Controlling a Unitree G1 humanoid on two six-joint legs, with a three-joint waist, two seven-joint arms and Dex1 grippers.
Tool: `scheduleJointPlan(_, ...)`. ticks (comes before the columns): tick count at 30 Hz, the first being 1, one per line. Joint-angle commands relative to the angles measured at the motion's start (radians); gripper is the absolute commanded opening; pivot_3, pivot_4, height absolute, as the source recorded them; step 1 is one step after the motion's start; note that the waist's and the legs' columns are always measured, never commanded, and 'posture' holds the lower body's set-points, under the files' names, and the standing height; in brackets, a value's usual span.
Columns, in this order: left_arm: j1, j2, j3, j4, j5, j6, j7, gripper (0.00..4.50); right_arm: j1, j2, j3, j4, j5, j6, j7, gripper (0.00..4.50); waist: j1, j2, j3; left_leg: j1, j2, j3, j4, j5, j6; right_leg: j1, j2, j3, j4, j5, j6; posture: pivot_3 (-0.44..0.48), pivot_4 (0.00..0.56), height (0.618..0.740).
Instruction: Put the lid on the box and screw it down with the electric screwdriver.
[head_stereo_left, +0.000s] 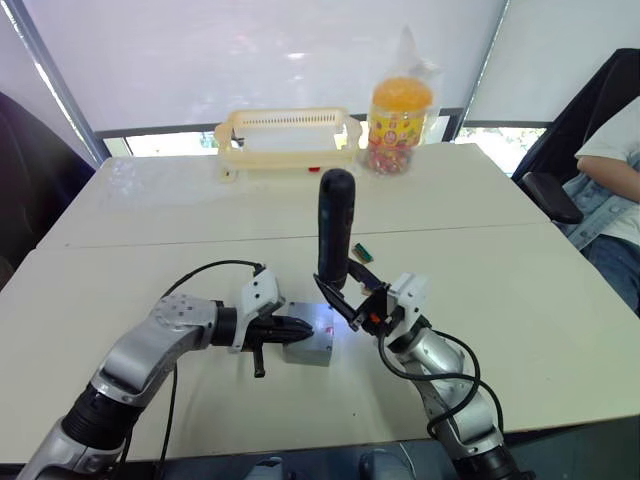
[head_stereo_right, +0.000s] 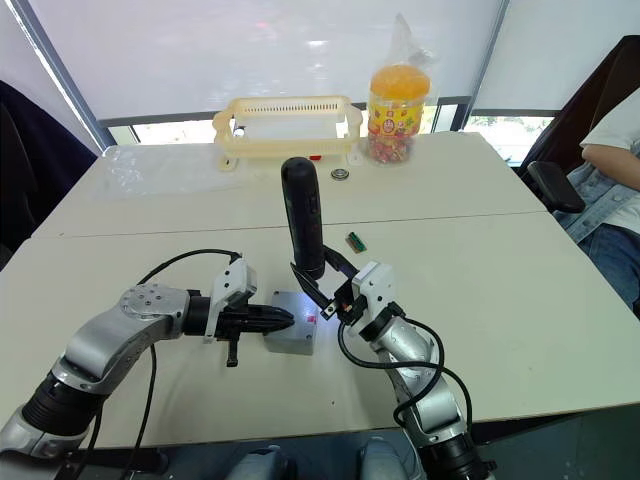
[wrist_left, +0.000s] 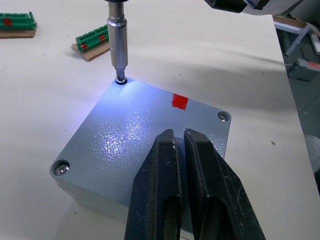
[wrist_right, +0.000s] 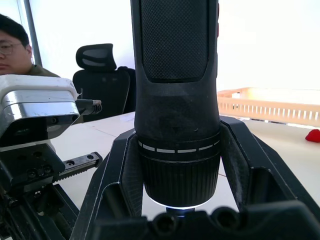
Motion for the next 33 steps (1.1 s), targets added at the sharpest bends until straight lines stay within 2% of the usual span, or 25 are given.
scheduleJointPlan(1, 0.0, 0.015, -0.004, -0.001, 0.007, 0.011, -0.007, 0.26, 0.034, -0.016, 0.013, 0.095, -0.026, 0.056, 0.008, 1.78, 0.0, 0.0, 0.0, 0.0, 0.0, 0.0, 0.0, 0.0, 0.0, 0.0, 0.0, 0.0, 0.0, 0.0, 0.0, 0.0, 0.15, 0.74)
scheduleJointPlan(27, -0.012, 0.004, -0.007, -0.001, 0.007, 0.026, 0.005, 0.26, -0.002, -0.014, 0.007, 0.153, -0.029, 0.037, 0.029, 1.78, 0.0, -0.001, -0.002, 0.002, 0.001, -0.001, 0.0, 0.0, 0.0, 0.002, 0.0, 0.0, 0.0, -0.001, 0.0, 0.0, 0.15, 0.74)
scheduleJointPlan(31, -0.011, 0.0, -0.01, -0.004, 0.008, 0.028, 0.009, 0.26, -0.033, -0.002, -0.021, 0.093, 0.006, 0.065, 0.01, 1.78, 0.001, -0.001, -0.002, 0.002, 0.001, -0.001, 0.0, 0.0, 0.0, 0.003, 0.0, -0.001, -0.001, -0.001, 0.0, 0.0, 0.15, 0.74)
scheduleJointPlan(33, -0.007, 0.002, -0.018, -0.002, 0.015, 0.028, 0.007, 0.26, -0.075, 0.0, -0.055, -0.009, 0.058, 0.126, -0.011, 1.78, 0.001, 0.0, -0.001, 0.002, 0.001, -0.001, 0.0, 0.0, 0.0, 0.003, 0.0, -0.001, -0.001, -0.001, 0.0, 0.0, 0.15, 0.74)
